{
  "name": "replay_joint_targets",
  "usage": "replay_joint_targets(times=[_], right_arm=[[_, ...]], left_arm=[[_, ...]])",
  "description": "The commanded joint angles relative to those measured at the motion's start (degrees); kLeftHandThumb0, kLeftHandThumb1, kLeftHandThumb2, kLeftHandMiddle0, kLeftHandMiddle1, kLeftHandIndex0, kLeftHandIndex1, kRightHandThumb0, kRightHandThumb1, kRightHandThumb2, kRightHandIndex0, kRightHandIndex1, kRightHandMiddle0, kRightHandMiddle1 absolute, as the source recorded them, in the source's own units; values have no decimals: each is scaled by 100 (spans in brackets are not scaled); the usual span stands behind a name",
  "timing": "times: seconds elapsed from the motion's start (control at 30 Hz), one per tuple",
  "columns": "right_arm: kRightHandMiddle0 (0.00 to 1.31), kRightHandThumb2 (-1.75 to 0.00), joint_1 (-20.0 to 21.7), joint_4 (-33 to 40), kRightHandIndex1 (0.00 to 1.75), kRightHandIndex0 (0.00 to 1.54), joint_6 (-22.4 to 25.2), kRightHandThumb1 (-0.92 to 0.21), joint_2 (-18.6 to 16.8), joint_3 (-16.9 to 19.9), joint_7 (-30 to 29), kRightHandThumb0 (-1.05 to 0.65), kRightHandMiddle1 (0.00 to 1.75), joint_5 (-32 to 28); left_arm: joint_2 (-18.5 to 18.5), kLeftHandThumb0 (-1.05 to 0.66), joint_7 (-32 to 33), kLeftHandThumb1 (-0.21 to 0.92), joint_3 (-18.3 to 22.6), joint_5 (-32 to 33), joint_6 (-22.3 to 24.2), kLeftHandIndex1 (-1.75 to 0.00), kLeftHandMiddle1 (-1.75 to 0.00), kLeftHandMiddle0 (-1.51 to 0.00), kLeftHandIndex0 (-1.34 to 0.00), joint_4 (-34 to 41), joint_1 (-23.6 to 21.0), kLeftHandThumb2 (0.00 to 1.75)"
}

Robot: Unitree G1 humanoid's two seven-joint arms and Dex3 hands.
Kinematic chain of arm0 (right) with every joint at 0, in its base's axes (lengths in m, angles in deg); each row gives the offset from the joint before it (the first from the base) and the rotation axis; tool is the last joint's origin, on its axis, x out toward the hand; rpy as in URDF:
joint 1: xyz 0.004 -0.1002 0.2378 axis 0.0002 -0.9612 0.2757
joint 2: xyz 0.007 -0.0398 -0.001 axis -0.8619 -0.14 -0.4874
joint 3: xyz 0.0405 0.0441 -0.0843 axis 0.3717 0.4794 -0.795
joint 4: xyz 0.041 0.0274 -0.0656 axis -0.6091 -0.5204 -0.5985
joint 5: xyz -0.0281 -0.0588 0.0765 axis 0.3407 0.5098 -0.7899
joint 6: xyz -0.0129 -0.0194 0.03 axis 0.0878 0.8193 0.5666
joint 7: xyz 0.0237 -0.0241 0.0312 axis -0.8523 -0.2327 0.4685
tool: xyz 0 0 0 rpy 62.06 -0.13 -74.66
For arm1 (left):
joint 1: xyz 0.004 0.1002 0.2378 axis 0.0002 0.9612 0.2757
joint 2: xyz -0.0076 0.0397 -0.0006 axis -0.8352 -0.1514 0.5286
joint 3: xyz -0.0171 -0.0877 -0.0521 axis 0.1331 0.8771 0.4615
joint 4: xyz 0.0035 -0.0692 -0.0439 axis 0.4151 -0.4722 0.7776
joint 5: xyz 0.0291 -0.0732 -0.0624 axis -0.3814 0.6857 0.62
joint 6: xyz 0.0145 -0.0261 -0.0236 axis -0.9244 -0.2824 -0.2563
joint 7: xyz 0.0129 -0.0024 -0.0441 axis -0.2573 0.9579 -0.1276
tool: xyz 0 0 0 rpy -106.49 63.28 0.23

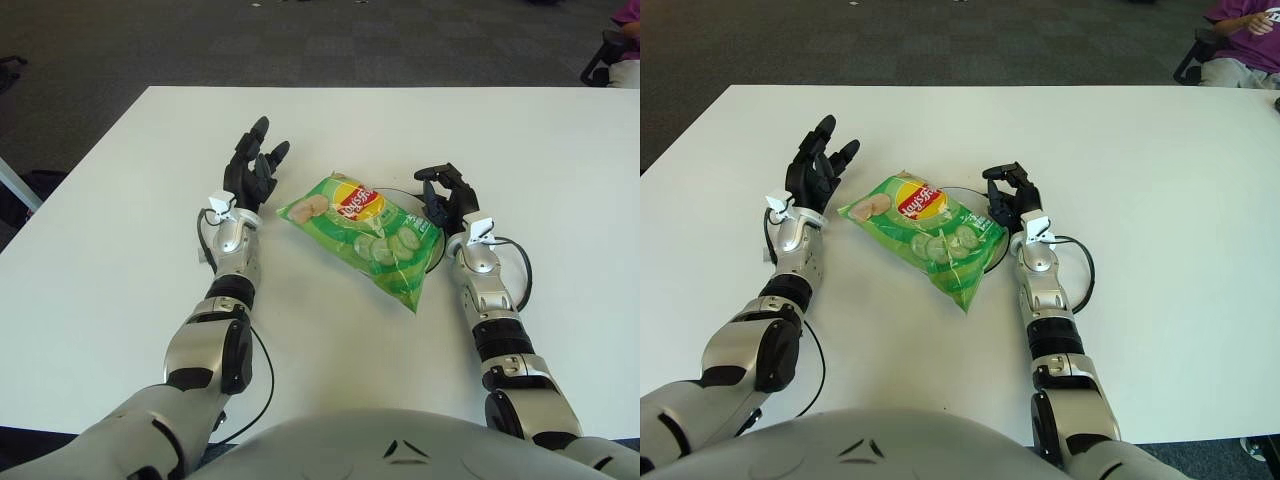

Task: Put the snack into the plate.

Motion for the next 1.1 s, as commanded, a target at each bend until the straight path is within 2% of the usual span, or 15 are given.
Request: replay_joint_targets(times=[0.0,0.37,0.7,1.07], right_arm=[[54,-78,-86,156,47,105,45,-92,61,87,18,-50,80,-21],[54,-78,-164,589,47,104,247,-92,214,539,-102,-50,78,-194],[53,-77,-189,578,45,104,78,-92,367,933,-164,-50,77,-254],[52,-74,-147,468,43,105,-64,-92,389,1072,-271,-50,77,-243]], left_arm=[[53,-52,19,92,-2,6,69,-17,-4,-80,-54,-21,189,69],[68,-50,17,92,-17,-11,100,-18,-4,-80,-52,28,223,68],[67,-50,10,92,-30,-20,93,-19,-4,-80,-50,15,227,68],[52,-50,-2,92,-44,-25,90,-20,-4,-80,-48,0,234,68]])
